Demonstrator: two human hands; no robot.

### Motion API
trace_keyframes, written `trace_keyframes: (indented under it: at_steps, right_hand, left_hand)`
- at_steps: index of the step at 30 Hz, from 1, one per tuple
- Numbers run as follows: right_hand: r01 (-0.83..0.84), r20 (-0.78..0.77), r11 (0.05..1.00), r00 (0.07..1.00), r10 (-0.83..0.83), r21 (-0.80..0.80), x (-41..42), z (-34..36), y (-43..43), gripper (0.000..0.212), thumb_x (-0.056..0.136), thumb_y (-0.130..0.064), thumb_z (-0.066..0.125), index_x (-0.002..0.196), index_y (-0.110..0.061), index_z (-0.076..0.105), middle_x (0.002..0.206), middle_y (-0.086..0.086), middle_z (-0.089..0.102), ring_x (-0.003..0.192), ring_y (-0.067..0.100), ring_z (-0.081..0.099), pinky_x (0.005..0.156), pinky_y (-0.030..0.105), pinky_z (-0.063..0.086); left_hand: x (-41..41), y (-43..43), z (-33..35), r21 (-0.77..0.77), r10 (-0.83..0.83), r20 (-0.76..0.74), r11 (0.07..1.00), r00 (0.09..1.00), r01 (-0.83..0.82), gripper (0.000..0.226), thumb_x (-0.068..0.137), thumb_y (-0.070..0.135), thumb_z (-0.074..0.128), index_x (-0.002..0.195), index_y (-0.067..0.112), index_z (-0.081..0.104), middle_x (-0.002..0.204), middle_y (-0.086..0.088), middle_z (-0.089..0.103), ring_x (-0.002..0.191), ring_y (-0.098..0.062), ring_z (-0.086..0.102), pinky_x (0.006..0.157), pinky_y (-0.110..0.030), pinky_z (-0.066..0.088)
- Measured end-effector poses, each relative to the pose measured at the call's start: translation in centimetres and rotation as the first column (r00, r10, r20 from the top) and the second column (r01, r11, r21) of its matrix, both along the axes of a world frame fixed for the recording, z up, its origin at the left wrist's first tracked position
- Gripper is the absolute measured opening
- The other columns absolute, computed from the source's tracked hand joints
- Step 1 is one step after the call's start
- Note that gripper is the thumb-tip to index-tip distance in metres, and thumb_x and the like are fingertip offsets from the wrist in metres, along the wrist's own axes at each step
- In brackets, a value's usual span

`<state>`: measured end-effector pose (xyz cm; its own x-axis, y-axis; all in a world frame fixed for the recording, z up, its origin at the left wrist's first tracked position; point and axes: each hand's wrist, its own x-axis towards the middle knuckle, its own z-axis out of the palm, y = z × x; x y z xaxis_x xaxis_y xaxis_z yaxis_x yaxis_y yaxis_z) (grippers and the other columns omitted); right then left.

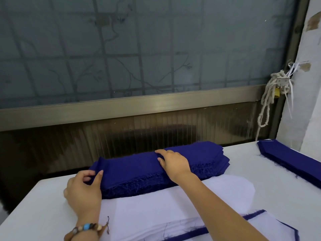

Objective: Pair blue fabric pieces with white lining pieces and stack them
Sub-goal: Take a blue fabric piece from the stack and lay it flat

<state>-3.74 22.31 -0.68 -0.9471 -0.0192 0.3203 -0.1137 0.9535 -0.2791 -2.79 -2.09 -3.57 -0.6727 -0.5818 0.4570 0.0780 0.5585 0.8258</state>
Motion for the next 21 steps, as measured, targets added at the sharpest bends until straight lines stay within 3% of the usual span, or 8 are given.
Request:
trace_keyframes:
  at_steps: [3,5,8,11,14,16,19,21]
  right_hand:
    - [-0.005,0.005,1.000,1.000,0.005,-0.005,0.0,0.1,0.1,0.043,0.104,-0.036,0.034,0.146,-0.030,0.034,0.134,0.006,0.053,0.115,0.025,0.054,0.088,0.036,0.049]
    - [-0.009,0.011,1.000,1.000,0.009,-0.008,0.0,0.1,0.1,0.043,0.104,-0.036,0.034,0.146,-0.030,0.034,0.134,0.005,0.053,0.115,0.025,0.054,0.088,0.037,0.050]
    - [-0.013,0.016,1.000,1.000,0.013,-0.010,0.1,0.2,0.2,0.043,0.104,-0.036,0.035,0.146,-0.030,0.034,0.134,0.005,0.053,0.114,0.024,0.055,0.087,0.037,0.050]
    - [-0.018,0.017,1.000,1.000,0.018,-0.012,0.2,0.4,0.1,0.043,0.104,-0.036,0.035,0.146,-0.030,0.033,0.133,0.004,0.054,0.112,0.024,0.056,0.085,0.036,0.050]
    - [-0.012,0.023,1.000,1.000,0.012,-0.004,0.1,0.5,0.2,0.048,0.103,-0.036,0.038,0.149,-0.029,0.026,0.122,0.004,0.060,0.099,0.021,0.060,0.073,0.033,0.050]
    - [-0.011,0.039,1.000,0.999,0.011,0.002,-0.1,0.7,0.4,0.055,0.102,-0.037,0.040,0.152,-0.029,0.016,0.110,0.004,0.064,0.086,0.019,0.060,0.064,0.030,0.044]
    - [-0.027,0.091,1.000,0.995,0.028,-0.016,-0.4,1.2,0.8,0.063,0.100,-0.038,0.044,0.152,-0.027,0.011,0.105,0.004,0.065,0.082,0.019,0.060,0.064,0.031,0.045]
    - [-0.034,0.128,0.998,0.991,0.041,-0.054,-0.7,1.6,1.3,0.059,0.098,-0.038,0.048,0.148,-0.025,0.020,0.107,0.004,0.064,0.085,0.020,0.061,0.070,0.033,0.049]
  left_hand:
    - [0.3,0.2,-0.1,-0.066,0.085,-0.013,0.994,0.996,-0.086,0.021,0.083,0.026,0.074,0.093,0.008,0.069,0.094,-0.017,0.063,0.094,-0.037,0.051,0.072,-0.036,0.031]
    - [0.3,0.2,-0.1,-0.054,0.079,-0.029,0.995,0.996,-0.080,0.027,0.086,0.024,0.071,0.101,0.003,0.069,0.101,-0.021,0.065,0.098,-0.040,0.051,0.072,-0.040,0.037]
    - [0.2,0.4,0.0,-0.023,-0.074,-0.068,0.997,0.995,0.073,0.035,0.091,0.022,0.066,0.117,0.000,0.065,0.109,-0.019,0.068,0.101,-0.035,0.059,0.083,-0.046,0.050]
    - [0.4,0.8,0.0,-0.025,-0.194,-0.074,0.981,0.978,0.193,0.030,0.094,0.017,0.060,0.122,0.008,0.066,0.111,-0.012,0.069,0.104,-0.029,0.061,0.091,-0.047,0.052]
    - [0.5,0.6,0.0,0.100,-0.234,-0.110,0.964,0.966,0.245,0.025,0.095,0.006,0.055,0.115,0.012,0.070,0.106,-0.009,0.070,0.102,-0.027,0.062,0.087,-0.047,0.055]
    - [0.6,0.4,0.2,0.240,-0.232,-0.117,0.937,0.966,0.254,0.024,0.096,0.014,0.057,0.117,0.012,0.068,0.105,-0.008,0.069,0.101,-0.026,0.063,0.085,-0.042,0.054]
    - [0.4,0.3,0.3,0.345,-0.231,-0.125,0.902,0.965,0.260,0.034,0.094,0.024,0.061,0.124,0.008,0.064,0.109,-0.008,0.069,0.099,-0.022,0.062,0.081,-0.034,0.051]
    - [0.3,0.3,0.2,0.370,-0.219,-0.113,0.896,0.969,0.245,0.037,0.093,0.024,0.062,0.126,0.008,0.063,0.112,-0.008,0.068,0.100,-0.020,0.059,0.082,-0.033,0.049]
